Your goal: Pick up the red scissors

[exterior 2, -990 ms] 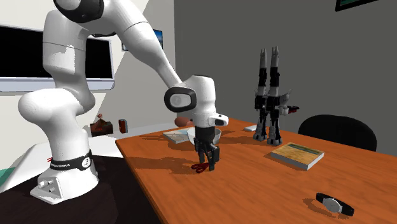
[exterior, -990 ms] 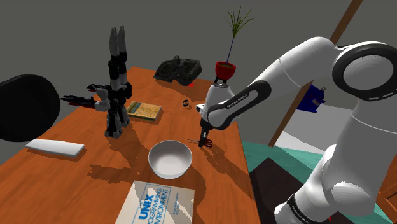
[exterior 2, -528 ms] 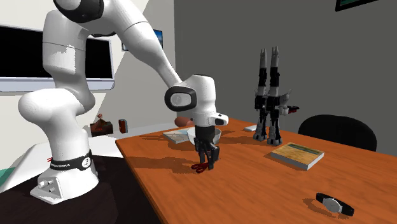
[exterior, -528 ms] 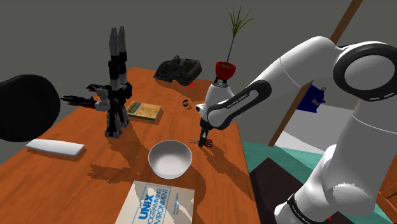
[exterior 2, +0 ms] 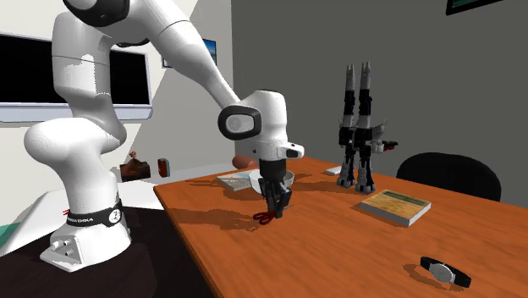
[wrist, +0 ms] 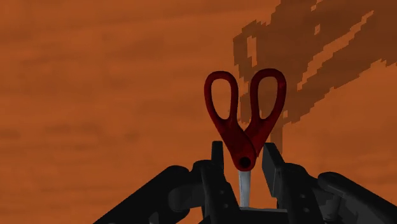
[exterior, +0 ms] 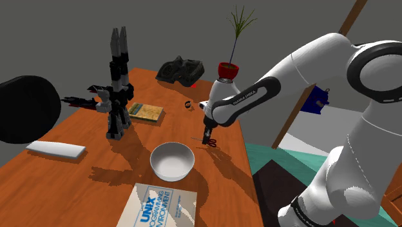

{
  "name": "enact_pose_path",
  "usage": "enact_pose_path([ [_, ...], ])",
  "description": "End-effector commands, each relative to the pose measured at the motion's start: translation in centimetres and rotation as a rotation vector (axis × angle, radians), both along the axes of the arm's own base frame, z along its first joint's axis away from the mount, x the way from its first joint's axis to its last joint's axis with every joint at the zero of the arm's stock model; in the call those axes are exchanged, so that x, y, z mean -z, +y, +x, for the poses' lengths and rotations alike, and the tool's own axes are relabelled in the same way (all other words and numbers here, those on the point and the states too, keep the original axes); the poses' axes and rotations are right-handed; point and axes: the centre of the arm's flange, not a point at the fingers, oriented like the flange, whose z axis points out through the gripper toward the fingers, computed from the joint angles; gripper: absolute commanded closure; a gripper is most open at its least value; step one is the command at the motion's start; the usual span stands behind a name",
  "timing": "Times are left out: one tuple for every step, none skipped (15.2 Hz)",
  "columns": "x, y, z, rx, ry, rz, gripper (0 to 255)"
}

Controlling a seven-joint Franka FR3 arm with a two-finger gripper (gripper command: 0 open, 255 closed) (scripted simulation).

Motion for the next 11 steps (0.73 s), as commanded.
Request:
enact_pose_path([
  [-1.0,0.0,-0.1,0.0,0.0,0.0,255],
  [-1.5,0.0,-0.1,0.0,0.0,0.0,255],
  [-2.1,0.0,-0.1,0.0,0.0,0.0,255],
  [-2.6,0.0,-0.1,0.0,0.0,0.0,255],
  [-3.1,0.0,-0.1,0.0,0.0,0.0,255],
  [-3.6,0.0,-0.1,0.0,0.0,0.0,255],
  [-4.2,0.0,-0.1,0.0,0.0,0.0,255],
  [-4.7,0.0,-0.1,0.0,0.0,0.0,255],
  [-5.2,0.0,-0.1,0.0,0.0,0.0,255],
  [-5.3,0.0,-0.1,0.0,0.0,0.0,255],
  [-5.3,0.0,-0.1,0.0,0.0,0.0,255],
])
